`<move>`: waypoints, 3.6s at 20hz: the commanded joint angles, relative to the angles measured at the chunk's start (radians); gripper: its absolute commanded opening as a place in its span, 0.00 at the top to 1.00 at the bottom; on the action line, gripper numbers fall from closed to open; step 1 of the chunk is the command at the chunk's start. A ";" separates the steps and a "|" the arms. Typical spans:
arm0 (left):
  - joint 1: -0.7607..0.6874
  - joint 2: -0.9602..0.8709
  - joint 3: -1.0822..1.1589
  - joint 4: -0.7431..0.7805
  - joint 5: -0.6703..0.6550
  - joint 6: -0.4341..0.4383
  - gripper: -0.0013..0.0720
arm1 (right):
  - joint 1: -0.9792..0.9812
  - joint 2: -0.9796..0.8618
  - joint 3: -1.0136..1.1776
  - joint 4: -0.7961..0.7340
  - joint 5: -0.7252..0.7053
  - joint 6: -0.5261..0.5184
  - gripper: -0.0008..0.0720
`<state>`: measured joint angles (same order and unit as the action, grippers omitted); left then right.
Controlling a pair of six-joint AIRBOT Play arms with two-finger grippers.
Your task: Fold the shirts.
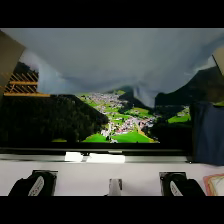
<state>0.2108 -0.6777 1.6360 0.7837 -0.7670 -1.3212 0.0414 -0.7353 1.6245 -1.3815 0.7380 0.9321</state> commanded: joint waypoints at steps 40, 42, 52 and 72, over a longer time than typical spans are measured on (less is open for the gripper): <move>0.021 -0.811 -0.339 0.318 -0.787 -0.063 0.15 | -0.156 -0.942 0.060 0.161 0.762 0.053 0.30; 0.089 -0.740 -0.459 0.327 -0.816 -0.064 0.15 | -0.252 -0.898 -0.014 0.164 0.896 0.020 0.30; 0.105 -0.598 -1.034 0.195 -0.497 -0.003 0.15 | -0.369 -0.548 -0.631 0.130 0.741 -0.088 0.33; -0.048 -0.476 -1.005 0.105 -0.386 -0.007 0.94 | -0.178 -0.751 -0.714 0.209 0.437 -0.052 0.29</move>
<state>0.1619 -1.2156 0.6266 0.8982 -1.1465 -1.3289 -0.1661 -1.4216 0.9176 -1.2064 1.2366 0.8581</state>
